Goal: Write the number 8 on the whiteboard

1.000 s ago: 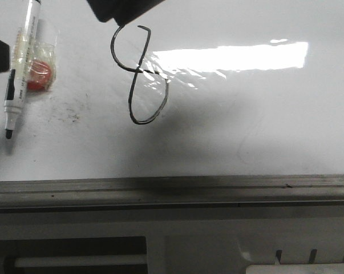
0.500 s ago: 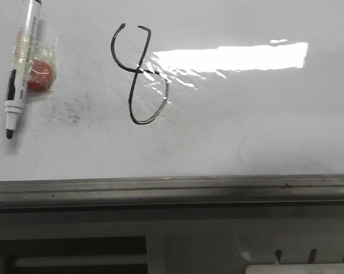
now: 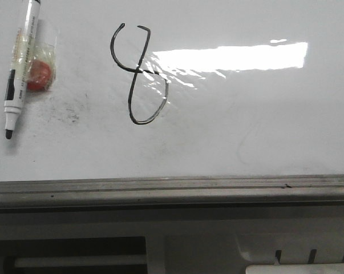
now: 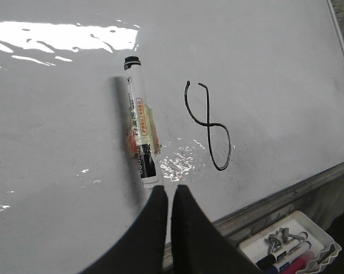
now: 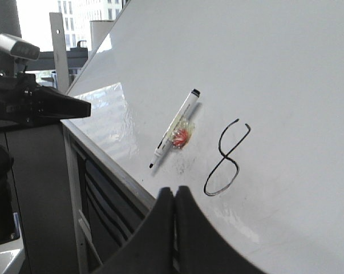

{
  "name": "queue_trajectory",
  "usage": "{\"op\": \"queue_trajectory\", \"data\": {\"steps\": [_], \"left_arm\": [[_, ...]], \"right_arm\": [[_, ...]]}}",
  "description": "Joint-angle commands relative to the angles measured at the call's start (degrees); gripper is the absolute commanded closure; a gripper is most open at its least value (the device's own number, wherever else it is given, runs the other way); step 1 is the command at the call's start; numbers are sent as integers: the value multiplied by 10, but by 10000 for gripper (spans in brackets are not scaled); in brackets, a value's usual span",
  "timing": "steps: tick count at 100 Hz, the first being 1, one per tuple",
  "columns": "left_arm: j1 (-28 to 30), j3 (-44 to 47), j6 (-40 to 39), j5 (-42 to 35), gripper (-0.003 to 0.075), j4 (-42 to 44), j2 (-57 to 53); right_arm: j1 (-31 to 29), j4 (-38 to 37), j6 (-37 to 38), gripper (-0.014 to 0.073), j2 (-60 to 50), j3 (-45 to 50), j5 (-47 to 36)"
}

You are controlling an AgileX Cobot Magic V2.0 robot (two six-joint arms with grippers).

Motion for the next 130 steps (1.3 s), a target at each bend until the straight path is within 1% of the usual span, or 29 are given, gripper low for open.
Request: {"op": "queue_trajectory", "data": {"steps": [1,76,96,103,110,119,130], "left_arm": [[1,-16,-4,-36,741,0,6],[1,-15,-4,-38,741,0,6],[6,25,-4,-49,741,1,6],[24,44,-4,-49,741,6,5],[54,63,-4,-52,741,7,4],[109,86,-4,-60,741,7,4],[192,112,-4,-60,741,7,-15]], "right_arm": [[-1,-6,-7,657,-24,-9,-37],[-1,-6,-7,657,-27,-9,-41],[-1,-6,-7,657,-27,-9,-41],[-1,-6,-7,657,-27,-9,-41],[-1,-6,-7,657,-27,-9,-41],[-1,-6,-7,657,-27,-9,-41],[-1,-6,-7,657,-27,-9,-41]]}}
